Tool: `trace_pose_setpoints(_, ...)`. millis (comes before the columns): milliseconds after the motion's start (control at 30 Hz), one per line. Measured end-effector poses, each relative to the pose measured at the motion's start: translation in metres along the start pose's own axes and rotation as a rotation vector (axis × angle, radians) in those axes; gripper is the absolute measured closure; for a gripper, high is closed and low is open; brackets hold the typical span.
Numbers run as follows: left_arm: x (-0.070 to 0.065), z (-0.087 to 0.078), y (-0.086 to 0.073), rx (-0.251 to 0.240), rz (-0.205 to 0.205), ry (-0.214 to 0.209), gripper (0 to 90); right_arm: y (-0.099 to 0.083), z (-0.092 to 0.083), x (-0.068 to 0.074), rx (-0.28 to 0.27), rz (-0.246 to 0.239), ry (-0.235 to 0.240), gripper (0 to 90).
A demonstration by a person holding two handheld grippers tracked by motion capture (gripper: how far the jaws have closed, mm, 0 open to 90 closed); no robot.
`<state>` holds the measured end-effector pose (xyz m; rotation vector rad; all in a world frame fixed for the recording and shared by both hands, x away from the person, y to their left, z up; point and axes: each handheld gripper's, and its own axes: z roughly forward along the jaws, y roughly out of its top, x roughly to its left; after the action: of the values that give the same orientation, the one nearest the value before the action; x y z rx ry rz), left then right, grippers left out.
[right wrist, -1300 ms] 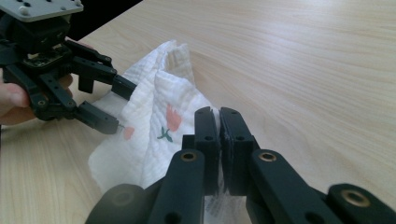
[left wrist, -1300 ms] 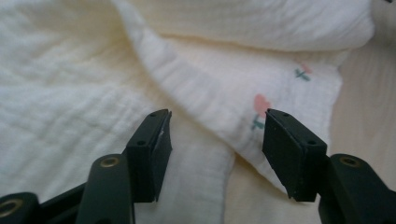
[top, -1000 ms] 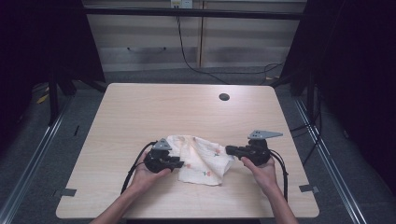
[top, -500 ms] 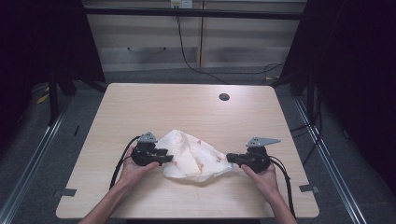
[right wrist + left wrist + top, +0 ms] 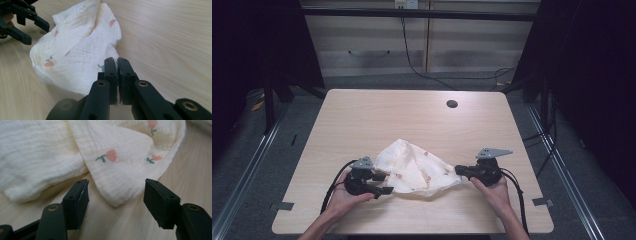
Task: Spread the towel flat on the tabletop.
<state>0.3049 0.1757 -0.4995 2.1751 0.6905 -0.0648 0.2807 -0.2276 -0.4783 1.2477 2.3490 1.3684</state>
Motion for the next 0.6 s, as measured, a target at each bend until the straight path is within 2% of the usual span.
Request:
trace_pose_setpoints(100, 0.002, 0.003, -0.001, -0.012, -0.007, -0.012, 36.2, 0.0, 0.0, 0.0, -0.002, -0.001, 0.002, 86.6)
trace_pose_setpoints(233, -0.004, 0.005, -0.002, -0.011, 0.037, 0.046, 40.1, -0.001, 0.001, 0.001, 0.002, -0.006, 0.008, 86.6)
trace_pose_setpoints(267, -0.007, 0.006, -0.003, -0.015, 0.055, 0.055, 42.9, -0.001, 0.002, 0.001, 0.001, -0.008, 0.008, 86.6)
trace_pose_setpoints(300, -0.013, 0.008, -0.005, -0.017, 0.122, 0.081, 50.8, -0.001, 0.001, 0.002, 0.002, -0.007, 0.008, 86.5)
trace_pose_setpoints(400, -0.018, 0.009, -0.005, -0.01, 0.141, 0.095, 52.3, -0.001, 0.001, 0.002, 0.0, -0.007, 0.011, 86.5)
trace_pose_setpoints(433, -0.02, 0.009, -0.005, -0.01, 0.151, 0.098, 60.9, -0.001, 0.001, 0.001, -0.001, -0.004, 0.011, 86.4)
trace_pose_setpoints(467, -0.019, 0.009, -0.005, -0.006, 0.164, 0.103, 60.9, -0.001, 0.001, 0.001, -0.001, -0.004, 0.011, 86.4)
trace_pose_setpoints(500, -0.019, 0.009, -0.005, -0.007, 0.165, 0.083, 71.1, -0.002, 0.001, 0.001, 0.002, -0.002, 0.011, 86.4)
trace_pose_setpoints(533, -0.019, 0.009, -0.005, -0.007, 0.165, 0.083, 75.5, -0.002, 0.001, 0.001, 0.004, -0.004, 0.01, 86.4)
trace_pose_setpoints(567, -0.02, 0.009, -0.005, -0.004, 0.162, 0.076, 75.5, -0.002, 0.001, 0.001, 0.004, -0.004, 0.01, 86.4)
trace_pose_setpoints(600, -0.02, 0.009, -0.005, -0.002, 0.156, 0.059, 79.9, -0.002, 0.001, 0.001, 0.004, -0.005, 0.01, 86.5)
